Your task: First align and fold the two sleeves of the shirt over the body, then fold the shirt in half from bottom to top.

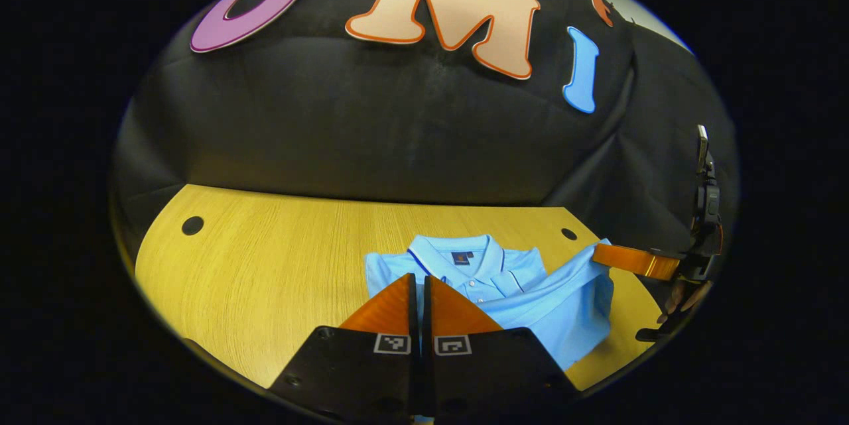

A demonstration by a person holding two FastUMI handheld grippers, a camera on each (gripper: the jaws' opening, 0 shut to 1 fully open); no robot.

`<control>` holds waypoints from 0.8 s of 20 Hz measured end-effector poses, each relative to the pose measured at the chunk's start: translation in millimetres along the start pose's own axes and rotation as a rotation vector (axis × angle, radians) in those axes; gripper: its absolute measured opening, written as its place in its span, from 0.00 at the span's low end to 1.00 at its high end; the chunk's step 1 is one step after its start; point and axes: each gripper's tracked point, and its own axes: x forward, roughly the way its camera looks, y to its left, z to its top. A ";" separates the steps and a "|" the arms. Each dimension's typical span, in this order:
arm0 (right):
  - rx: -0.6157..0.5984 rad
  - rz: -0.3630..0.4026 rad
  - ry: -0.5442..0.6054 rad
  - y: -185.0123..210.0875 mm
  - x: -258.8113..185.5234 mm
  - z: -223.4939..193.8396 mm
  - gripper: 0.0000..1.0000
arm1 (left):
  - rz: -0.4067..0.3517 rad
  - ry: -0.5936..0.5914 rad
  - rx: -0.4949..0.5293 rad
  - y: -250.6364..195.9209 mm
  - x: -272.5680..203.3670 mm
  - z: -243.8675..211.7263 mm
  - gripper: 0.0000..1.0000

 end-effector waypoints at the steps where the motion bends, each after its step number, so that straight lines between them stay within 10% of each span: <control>1: -0.005 -0.017 0.013 -5.8 9.8 -1.8 0.06 | 0.007 0.011 0.004 5.9 12.2 -0.7 0.00; 6: -0.052 -0.067 0.049 -21.5 31.8 -14.6 0.05 | 0.050 0.025 0.030 26.1 43.9 -1.2 0.00; 7: -0.063 -0.072 0.054 -22.9 28.2 -13.4 0.13 | 0.057 0.022 0.026 25.2 46.2 -0.9 0.00; 8: -0.087 -0.094 0.036 -27.5 22.1 -14.8 0.41 | 0.050 0.010 0.004 19.2 36.8 3.4 0.00; 10: -0.127 -0.114 -0.037 -27.3 7.9 10.2 0.98 | 0.069 -0.051 -0.007 12.1 17.4 18.5 0.64; 11: -0.137 -0.109 -0.067 -23.9 -3.6 20.6 0.94 | 0.081 -0.075 0.004 10.1 11.9 26.8 0.96; 16: -0.136 -0.083 -0.188 -7.0 -63.2 53.7 0.98 | 0.120 -0.184 0.064 -7.1 -48.8 53.0 0.96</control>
